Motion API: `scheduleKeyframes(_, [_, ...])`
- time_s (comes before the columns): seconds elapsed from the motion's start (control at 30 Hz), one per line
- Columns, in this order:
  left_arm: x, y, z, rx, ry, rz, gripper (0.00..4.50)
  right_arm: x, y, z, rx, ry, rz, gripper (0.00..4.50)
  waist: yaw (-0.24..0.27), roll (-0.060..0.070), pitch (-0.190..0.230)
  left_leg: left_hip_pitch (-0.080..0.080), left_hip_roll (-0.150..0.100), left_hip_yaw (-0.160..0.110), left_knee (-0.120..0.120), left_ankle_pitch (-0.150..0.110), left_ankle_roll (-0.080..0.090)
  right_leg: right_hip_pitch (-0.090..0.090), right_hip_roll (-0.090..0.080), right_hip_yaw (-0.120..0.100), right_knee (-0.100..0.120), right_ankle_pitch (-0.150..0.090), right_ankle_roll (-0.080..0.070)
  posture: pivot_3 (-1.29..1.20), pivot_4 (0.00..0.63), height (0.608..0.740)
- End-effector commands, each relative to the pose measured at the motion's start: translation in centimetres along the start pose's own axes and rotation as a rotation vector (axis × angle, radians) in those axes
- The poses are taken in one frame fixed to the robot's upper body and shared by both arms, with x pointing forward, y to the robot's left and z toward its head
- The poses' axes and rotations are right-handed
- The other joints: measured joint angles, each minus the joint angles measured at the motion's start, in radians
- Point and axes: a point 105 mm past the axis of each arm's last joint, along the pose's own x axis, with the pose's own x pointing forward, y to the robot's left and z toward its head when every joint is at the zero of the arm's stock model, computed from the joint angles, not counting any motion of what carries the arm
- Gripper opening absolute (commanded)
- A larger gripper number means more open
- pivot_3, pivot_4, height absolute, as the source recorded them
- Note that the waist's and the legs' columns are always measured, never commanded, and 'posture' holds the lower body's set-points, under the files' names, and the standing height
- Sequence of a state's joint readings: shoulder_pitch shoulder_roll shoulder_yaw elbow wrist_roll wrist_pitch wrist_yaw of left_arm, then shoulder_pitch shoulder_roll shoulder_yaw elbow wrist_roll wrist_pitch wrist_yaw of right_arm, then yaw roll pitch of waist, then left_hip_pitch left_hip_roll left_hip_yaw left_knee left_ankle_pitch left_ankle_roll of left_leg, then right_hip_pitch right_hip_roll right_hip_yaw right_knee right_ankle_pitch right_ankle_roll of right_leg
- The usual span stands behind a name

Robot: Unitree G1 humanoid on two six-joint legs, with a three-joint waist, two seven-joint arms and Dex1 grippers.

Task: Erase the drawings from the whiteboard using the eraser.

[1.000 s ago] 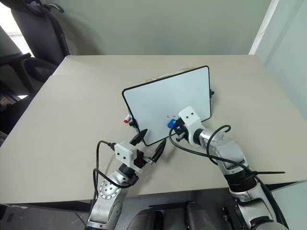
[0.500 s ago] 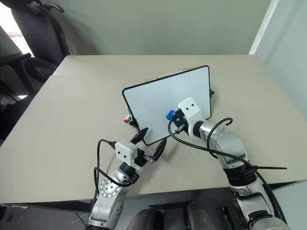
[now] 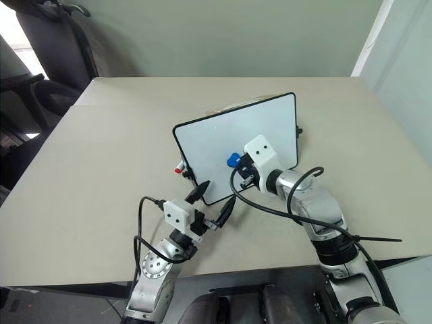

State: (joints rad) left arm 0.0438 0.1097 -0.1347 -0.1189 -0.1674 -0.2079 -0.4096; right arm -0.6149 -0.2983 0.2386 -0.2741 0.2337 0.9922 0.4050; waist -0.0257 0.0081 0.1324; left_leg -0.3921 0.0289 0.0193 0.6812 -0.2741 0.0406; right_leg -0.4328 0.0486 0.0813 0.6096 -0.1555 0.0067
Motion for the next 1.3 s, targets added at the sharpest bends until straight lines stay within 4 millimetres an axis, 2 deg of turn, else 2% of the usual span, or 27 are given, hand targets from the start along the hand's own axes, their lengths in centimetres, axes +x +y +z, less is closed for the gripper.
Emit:
scheduleKeyframes(0.03, [0.2, -0.3, 0.9, 0.006, -0.038, -0.013, 4.5, 0.0, -1.6, -0.9, 0.011, 0.05, -0.078, 0.49, 0.0, 0.0, 0.0, 0.0, 0.0, 0.0, 0.0, 0.0, 0.0, 0.0, 0.0, 0.0, 0.0, 0.0, 0.0, 0.0, 0.15, 0.74])
scheduleKeyframes(0.3, [0.1, -0.1, 0.9, 0.015, -0.036, -0.006, 4.5, -0.7, -5.5, -1.6, 0.06, 0.074, -0.233, 0.49, 0.0, 0.0, 0.0, 0.002, 0.0, 0.0, 0.001, 0.004, 0.0, 0.0, 0.0, 0.0, 0.0, 0.005, 0.0, 0.0, 0.15, 0.74])
scheduleKeyframes(0.4, [0.0, 0.0, 0.9, 0.017, -0.035, -0.003, 4.5, -1.1, -6.3, -1.8, 0.071, 0.08, -0.269, 0.49, 0.0, 0.0, 0.0, 0.003, 0.0, 0.0, 0.002, 0.005, 0.001, 0.001, 0.0, 0.0, 0.0, 0.005, 0.0, 0.0, 0.15, 0.74])
scheduleKeyframes(0.63, [-0.1, 0.0, 1.0, 0.015, -0.037, -0.001, 4.5, -1.8, -8.3, -3.6, 0.057, 0.161, -0.358, 0.49, 0.0, 0.0, 0.0, 0.002, 0.0, 0.0, 0.001, 0.004, -0.001, 0.001, 0.0, 0.0, 0.0, 0.006, 0.001, 0.0, 0.15, 0.74])
scheduleKeyframes(0.73, [-0.1, 0.0, 1.0, 0.014, -0.038, -0.001, 4.5, -1.4, -7.5, -2.9, 0.048, 0.134, -0.32, 0.49, -0.002, 0.0, 0.0, 0.0, 0.0, 0.0, 0.001, 0.004, -0.001, -0.001, 0.0, 0.0, 0.0, 0.006, 0.001, 0.0, 0.15, 0.74])
scheduleKeyframes(0.97, [-0.1, 0.0, 1.0, 0.015, -0.037, -0.003, 4.5, -0.2, -3.1, -0.5, -0.002, 0.041, -0.151, 0.49, -0.012, 0.0, 0.0, 0.0, 0.0, 0.0, -0.001, 0.004, -0.002, -0.003, 0.0, 0.0, 0.0, 0.006, 0.001, 0.0, 0.15, 0.74])
scheduleKeyframes(1.3, [0.1, -0.3, 0.9, 0.012, -0.036, -0.014, 4.5, 0.5, 0.9, -0.2, -0.034, 0.044, -0.004, 0.49, -0.013, 0.0, 0.0, 0.0, 0.0, 0.0, -0.002, 0.004, -0.002, -0.003, 0.0, 0.0, 0.0, 0.006, 0.0, 0.0, 0.15, 0.74])
